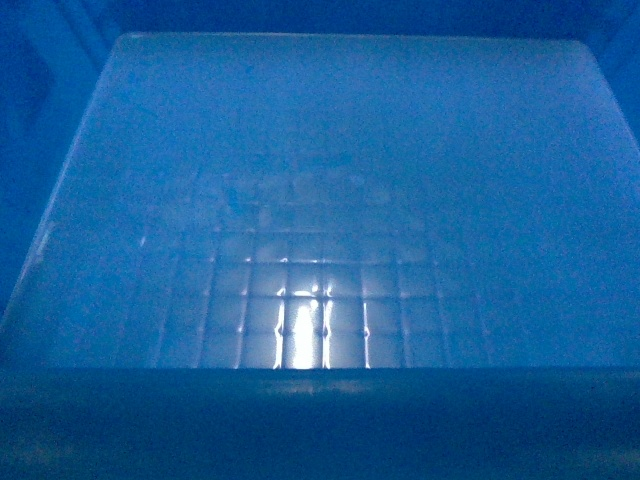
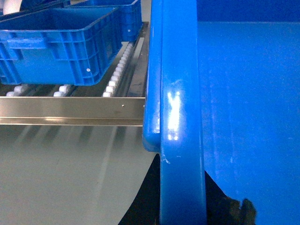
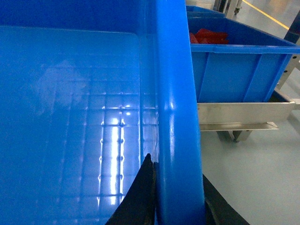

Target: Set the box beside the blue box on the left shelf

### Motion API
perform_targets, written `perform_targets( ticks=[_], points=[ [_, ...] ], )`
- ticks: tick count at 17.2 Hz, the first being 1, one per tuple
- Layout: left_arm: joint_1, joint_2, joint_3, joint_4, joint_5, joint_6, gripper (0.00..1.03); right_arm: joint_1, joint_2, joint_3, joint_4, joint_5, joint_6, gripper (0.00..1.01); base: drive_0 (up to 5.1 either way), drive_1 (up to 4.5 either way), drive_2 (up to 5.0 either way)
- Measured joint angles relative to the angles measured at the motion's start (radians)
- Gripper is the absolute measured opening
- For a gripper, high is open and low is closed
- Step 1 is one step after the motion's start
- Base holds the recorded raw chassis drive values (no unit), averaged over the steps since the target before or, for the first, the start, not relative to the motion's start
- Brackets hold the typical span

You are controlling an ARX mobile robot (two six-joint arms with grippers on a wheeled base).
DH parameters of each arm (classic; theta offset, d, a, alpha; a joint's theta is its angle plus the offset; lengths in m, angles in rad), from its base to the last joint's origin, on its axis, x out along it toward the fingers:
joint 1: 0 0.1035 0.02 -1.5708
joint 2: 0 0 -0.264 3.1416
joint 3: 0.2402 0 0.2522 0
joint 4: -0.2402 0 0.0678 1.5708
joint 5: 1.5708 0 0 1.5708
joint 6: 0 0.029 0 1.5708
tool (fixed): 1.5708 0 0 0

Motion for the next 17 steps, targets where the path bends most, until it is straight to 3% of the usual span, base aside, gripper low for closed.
perform_targets(
  ticks=[6,17],
  points=[
    [0.0,0.0,0.0,-0.002,0.0,0.0,0.07,0.0,0.002,0.0,-0.001,0.0,0.0,0.11,0.0,0.0,0.0],
    [-0.001,0.002,0.0,-0.002,0.0,0.0,0.07,0.0,0.002,0.0,-0.001,0.002,-0.002,0.11,0.1,4.04,-3.8]
  ],
)
